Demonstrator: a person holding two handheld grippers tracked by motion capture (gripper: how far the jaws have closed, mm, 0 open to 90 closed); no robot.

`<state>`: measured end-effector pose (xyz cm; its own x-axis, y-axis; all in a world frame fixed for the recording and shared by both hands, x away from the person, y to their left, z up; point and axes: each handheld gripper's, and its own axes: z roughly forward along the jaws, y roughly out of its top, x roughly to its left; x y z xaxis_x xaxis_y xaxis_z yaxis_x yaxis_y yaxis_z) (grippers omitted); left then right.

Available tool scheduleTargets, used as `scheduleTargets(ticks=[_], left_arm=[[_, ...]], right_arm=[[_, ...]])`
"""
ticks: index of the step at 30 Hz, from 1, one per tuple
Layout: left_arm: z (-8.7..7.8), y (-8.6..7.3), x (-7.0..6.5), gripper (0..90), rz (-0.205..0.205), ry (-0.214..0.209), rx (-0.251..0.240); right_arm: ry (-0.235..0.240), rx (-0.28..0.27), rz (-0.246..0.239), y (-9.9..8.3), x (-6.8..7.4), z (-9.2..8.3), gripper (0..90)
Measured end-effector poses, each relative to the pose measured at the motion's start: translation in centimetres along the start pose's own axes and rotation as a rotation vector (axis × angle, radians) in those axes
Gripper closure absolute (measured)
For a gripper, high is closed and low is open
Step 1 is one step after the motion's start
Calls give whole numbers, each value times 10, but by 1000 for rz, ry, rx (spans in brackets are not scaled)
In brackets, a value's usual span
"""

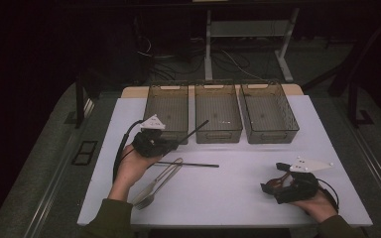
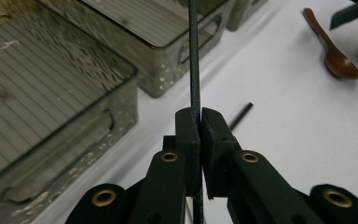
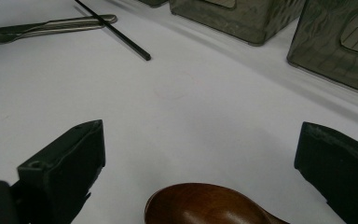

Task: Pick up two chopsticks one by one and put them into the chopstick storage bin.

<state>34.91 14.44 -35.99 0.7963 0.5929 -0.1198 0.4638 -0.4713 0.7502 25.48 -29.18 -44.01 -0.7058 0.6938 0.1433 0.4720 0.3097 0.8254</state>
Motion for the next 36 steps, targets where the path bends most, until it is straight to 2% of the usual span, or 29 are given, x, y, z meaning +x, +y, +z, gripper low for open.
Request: scheduleTargets(ticks=[6,8,16,24,33,36], left_arm=[[-4,17,11,855,-4,36,16],[-5,22,15,854,-3,48,11],[-9,35,40,855,-41,99,-7],[1,48,63,855,-67,144,-11],[19,62,87,854,-44,201,-4],[23,65,95,854,-57,211,-11]], right_arm=[[8,-3,15,0,0,-1,22],[5,-8,5,0,0,-1,22],[2,-15,4,0,-1,-2,22],[2,-17,10,0,-1,-3,22],[7,-26,11,0,-1,-3,22],[12,-30,12,1,-1,-4,22]])
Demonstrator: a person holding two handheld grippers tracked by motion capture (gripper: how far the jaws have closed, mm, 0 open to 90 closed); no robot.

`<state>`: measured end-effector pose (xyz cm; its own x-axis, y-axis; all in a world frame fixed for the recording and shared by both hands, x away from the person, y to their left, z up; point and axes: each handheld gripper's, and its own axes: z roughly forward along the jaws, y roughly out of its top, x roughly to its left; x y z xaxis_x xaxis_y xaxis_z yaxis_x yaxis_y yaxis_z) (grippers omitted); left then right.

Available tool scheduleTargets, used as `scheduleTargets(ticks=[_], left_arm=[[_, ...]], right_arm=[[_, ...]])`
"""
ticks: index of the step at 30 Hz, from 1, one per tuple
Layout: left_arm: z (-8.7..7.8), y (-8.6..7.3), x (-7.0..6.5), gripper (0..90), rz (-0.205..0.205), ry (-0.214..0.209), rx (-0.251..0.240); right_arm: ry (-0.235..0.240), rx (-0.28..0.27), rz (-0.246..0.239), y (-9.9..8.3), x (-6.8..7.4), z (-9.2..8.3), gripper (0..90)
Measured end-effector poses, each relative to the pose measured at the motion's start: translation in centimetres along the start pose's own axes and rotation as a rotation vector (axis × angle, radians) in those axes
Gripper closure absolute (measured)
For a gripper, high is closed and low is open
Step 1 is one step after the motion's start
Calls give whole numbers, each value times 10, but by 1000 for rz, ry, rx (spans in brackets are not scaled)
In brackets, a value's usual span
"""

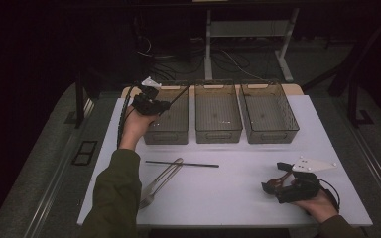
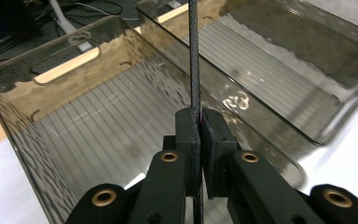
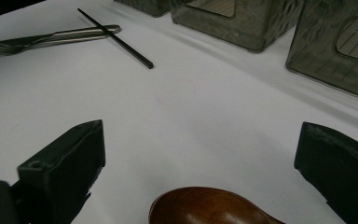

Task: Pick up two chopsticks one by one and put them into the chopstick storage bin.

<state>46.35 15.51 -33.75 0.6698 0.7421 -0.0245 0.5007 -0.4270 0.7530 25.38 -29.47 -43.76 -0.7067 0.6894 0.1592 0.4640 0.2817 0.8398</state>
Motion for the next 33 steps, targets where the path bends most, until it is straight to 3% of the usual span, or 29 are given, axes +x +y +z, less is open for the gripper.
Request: scheduleTargets(ticks=[4,12,19,25,29,33], left_arm=[[8,1,9,854,-11,15,-2],[25,-8,23,853,-50,51,46],[34,-13,24,853,-62,67,81],[39,-19,26,852,-97,68,97],[41,-19,25,834,-87,67,98],[39,-16,22,759,-73,71,88]], right_arm=[[5,-6,5,0,0,-1,22],[7,-10,3,1,0,-2,22],[8,-11,3,1,0,-2,22],[8,-13,4,1,0,-2,22],[9,-13,3,1,0,-2,22],[8,-13,4,1,0,-2,22]])
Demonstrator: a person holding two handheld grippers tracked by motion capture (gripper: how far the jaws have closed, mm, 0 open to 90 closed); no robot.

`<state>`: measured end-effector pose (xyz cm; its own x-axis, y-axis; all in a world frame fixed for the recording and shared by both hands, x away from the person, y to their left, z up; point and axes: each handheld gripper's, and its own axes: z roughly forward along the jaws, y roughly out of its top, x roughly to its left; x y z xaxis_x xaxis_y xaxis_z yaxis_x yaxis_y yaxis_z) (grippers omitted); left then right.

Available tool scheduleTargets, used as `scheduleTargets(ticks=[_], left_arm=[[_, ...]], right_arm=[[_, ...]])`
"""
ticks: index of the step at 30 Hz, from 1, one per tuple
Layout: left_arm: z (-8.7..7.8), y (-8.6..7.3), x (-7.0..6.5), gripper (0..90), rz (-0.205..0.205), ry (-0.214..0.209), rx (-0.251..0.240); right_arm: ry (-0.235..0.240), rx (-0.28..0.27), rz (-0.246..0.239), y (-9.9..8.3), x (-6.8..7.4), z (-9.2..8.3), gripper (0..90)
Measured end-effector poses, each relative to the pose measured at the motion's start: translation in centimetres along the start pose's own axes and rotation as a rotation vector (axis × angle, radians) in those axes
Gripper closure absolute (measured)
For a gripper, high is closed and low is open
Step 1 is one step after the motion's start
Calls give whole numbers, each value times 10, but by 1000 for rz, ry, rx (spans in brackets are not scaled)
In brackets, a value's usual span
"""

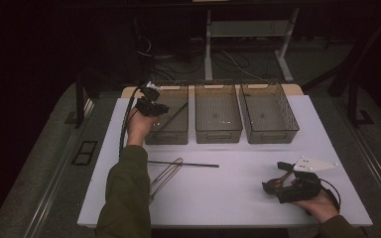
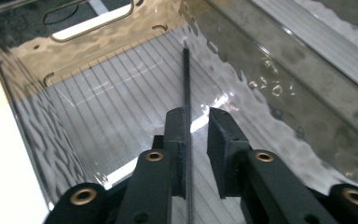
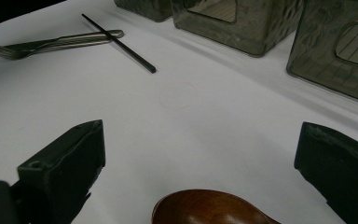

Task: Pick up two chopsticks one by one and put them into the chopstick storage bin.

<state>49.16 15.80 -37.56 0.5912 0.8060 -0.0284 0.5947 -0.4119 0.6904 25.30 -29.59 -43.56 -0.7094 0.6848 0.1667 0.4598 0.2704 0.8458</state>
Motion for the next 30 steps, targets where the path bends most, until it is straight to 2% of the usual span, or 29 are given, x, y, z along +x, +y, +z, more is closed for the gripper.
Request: scheduleTargets(ticks=[3,9,15,20,25,28,30], left_arm=[[-4,2,-2,731,7,-4,-14],[-16,6,-9,652,57,-26,-31],[-35,9,-25,534,101,-88,-53],[-55,7,-41,480,129,-132,-86],[-71,-3,-57,478,152,-167,-118],[-78,-11,-65,539,171,-184,-121],[-81,-18,-69,613,176,-191,-125]], right_arm=[[1,0,0,0,0,0,22],[0,0,0,0,0,0,22],[-2,6,-4,0,1,0,22],[-8,5,-2,0,1,0,22],[-10,5,-1,0,1,-1,22],[-12,5,-4,0,1,0,22],[-13,5,-4,0,1,0,22]])
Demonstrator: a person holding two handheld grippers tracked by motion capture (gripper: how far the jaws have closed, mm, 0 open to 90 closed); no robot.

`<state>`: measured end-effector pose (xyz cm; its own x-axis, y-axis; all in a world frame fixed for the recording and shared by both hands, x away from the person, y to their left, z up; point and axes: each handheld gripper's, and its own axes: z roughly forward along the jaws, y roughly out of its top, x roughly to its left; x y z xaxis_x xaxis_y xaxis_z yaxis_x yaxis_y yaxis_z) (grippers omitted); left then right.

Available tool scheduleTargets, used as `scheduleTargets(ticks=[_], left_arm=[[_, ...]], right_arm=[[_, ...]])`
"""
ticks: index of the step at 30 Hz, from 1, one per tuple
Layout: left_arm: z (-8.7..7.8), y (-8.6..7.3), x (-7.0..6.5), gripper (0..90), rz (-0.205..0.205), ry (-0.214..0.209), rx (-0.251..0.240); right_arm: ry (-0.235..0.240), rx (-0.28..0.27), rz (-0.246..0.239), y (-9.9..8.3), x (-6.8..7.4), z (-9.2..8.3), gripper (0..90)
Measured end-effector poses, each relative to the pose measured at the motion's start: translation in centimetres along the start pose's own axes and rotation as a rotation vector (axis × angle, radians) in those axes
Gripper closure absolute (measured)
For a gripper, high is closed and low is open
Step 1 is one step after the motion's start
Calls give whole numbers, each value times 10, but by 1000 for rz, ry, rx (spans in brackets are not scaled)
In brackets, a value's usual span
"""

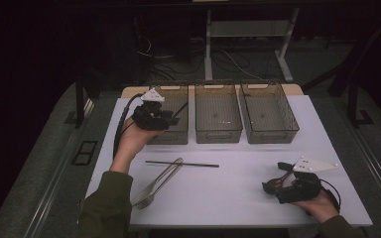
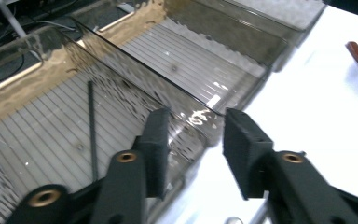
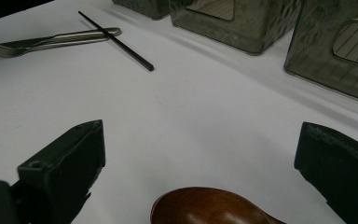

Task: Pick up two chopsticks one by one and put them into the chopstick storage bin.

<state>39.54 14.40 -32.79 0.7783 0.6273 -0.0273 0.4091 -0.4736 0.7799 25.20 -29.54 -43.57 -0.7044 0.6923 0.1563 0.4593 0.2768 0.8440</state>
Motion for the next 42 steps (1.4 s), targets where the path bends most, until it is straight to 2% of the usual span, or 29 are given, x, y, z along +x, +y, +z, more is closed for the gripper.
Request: scheduleTargets(ticks=[5,10,25,33,39,42], left_arm=[[-4,-19,-10,777,17,-20,27],[-6,-39,-11,889,5,-24,53],[-10,-99,3,890,-50,41,130],[2,-110,10,890,-48,58,185],[13,-114,9,890,-36,51,248],[14,-115,9,890,-38,46,258]], right_arm=[[-2,0,2,0,0,0,22],[-3,2,3,0,0,0,22],[-9,1,9,0,0,-1,22],[-10,4,6,-1,0,0,22],[-9,6,4,0,0,0,22],[-10,4,4,0,0,0,22]])
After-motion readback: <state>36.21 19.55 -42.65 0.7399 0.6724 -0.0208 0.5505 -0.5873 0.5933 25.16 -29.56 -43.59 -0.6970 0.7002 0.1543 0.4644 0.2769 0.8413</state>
